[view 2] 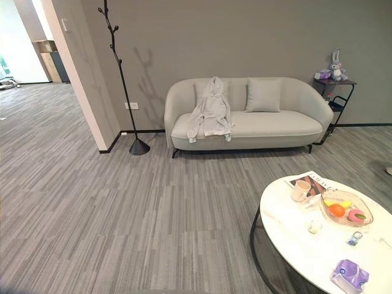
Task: Hang the clothes on the sofa on the clothes rack.
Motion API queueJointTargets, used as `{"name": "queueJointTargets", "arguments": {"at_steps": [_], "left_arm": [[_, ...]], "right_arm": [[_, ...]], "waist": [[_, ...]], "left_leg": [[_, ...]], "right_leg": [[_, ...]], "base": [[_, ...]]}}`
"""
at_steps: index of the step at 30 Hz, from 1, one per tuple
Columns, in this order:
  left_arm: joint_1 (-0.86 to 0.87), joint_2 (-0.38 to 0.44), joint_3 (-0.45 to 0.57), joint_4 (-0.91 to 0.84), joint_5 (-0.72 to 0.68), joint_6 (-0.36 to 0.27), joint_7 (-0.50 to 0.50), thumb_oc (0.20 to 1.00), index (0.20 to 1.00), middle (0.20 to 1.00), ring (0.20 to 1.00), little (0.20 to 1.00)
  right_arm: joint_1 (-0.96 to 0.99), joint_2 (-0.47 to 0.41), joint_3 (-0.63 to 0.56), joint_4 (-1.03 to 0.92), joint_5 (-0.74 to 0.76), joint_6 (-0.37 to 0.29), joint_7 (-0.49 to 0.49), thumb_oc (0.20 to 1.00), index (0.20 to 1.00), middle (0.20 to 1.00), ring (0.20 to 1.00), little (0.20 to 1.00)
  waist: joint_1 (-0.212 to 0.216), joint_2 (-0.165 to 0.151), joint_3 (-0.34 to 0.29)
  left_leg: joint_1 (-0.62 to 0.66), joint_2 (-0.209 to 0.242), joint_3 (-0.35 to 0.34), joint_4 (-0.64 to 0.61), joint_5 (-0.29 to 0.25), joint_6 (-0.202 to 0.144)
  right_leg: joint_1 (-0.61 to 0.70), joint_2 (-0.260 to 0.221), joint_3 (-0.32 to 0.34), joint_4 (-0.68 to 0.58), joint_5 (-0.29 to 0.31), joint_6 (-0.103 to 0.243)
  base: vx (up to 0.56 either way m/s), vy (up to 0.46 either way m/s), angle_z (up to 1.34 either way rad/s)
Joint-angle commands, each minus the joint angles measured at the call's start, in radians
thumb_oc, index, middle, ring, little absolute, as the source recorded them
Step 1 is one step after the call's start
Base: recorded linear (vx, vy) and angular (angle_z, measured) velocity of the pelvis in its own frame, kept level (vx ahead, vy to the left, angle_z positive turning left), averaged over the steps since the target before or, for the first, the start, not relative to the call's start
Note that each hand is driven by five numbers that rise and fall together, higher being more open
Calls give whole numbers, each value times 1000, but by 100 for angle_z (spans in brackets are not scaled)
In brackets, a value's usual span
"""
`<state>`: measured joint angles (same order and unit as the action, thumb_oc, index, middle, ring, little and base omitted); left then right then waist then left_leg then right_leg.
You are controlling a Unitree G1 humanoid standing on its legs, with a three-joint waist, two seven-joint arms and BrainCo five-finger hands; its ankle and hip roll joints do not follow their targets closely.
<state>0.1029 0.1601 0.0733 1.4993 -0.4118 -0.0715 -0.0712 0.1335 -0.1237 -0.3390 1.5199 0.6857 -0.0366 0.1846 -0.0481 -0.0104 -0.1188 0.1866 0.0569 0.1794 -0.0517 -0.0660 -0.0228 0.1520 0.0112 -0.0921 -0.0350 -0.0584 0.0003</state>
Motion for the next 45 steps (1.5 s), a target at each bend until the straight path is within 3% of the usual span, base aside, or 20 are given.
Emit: {"name": "queueJointTargets", "arguments": {"at_steps": [1, 4, 5, 7, 9, 11, 13, 21, 31, 45], "left_arm": [[-72, -75, -43, 41, 70, -26, 0, 1000, 1000, 1000, 1000, 1000], [-81, -65, -79, 34, 90, -33, 6, 1000, 1000, 1000, 1000, 1000], [-107, -58, -133, -12, 118, -47, 27, 1000, 1000, 1000, 1000, 1000], [-122, -54, -175, -33, 162, -51, 30, 1000, 1000, 1000, 1000, 1000], [-149, -54, -298, -18, 287, -30, 24, 1000, 1000, 1000, 1000, 1000], [-156, -49, -309, -32, 288, -21, 17, 1000, 1000, 1000, 1000, 1000], [-158, -45, -316, -41, 285, -25, 16, 1000, 1000, 1000, 1000, 1000], [-136, -43, -305, -13, 264, -25, 0, 1000, 1000, 1000, 1000, 1000], [-172, -42, -395, -71, 301, -28, -12, 1000, 1000, 1000, 1000, 1000], [-178, -52, -426, -68, 301, -33, -23, 1000, 1000, 1000, 1000, 1000]], "right_arm": [[-70, 71, -24, 40, -66, -22, 15, 1000, 1000, 1000, 1000, 1000], [-72, 91, 18, 18, -102, -24, 16, 1000, 1000, 1000, 1000, 1000], [-54, 45, 77, 44, -194, -52, -12, 1000, 1000, 1000, 1000, 1000], [-76, 39, 87, 59, -234, -43, -23, 1000, 1000, 1000, 1000, 1000], [-145, -28, 257, 10, -451, -65, -86, 1000, 1000, 1000, 1000, 1000], [-187, -79, 365, -12, -540, -62, -108, 1000, 1000, 1000, 1000, 1000], [-198, -60, 401, 4, -566, -58, -107, 1000, 1000, 1000, 1000, 1000], [-126, -52, 284, 128, -460, -43, -61, 1000, 1000, 1000, 1000, 1000], [-148, -60, 296, 112, -469, -47, -58, 1000, 1000, 1000, 1000, 1000], [-139, -92, 287, 131, -474, -49, -52, 1000, 1000, 1000, 1000, 1000]], "waist": [[0, 20, 15], [2, 15, 21], [8, 16, 39], [9, 20, 48], [10, 18, 69], [13, 21, 80], [20, 21, 86], [9, 24, 65], [10, 25, 81], [-5, 37, 85]], "left_leg": [[28, 94, -13, 47, 78, -86], [29, 93, -15, 49, 76, -85], [26, 92, -16, 53, 77, -81], [25, 91, -17, 55, 76, -79], [22, 88, -22, 62, 78, -74], [20, 87, -21, 68, 79, -71], [19, 87, -23, 71, 79, -70], [23, 94, -21, 70, 79, -68], [24, 100, -20, 90, 79, -66], [38, 103, -19, 77, 79, -67]], "right_leg": [[-56, -29, -37, -48, 139, 59], [-53, -29, -37, -48, 139, 57], [-56, -31, -39, -46, 141, 52], [-57, -31, -41, -45, 140, 51], [-63, -34, -44, -41, 142, 48], [-60, -37, -47, -40, 142, 48], [-57, -37, -48, -40, 140, 46], [-65, -32, -50, -38, 137, 45], [-60, -33, -56, -36, 140, 41], [-62, -28, -54, -36, 136, 39]], "base": [[0, 0, 0], [-17, -4, 0], [-48, -4, -1], [-52, 15, 3], [-64, 8, -3], [-23, -4, -3], [-14, -15, 6], [-1, -2, 1], [0, -3, 0], [2, 0, 0]]}}
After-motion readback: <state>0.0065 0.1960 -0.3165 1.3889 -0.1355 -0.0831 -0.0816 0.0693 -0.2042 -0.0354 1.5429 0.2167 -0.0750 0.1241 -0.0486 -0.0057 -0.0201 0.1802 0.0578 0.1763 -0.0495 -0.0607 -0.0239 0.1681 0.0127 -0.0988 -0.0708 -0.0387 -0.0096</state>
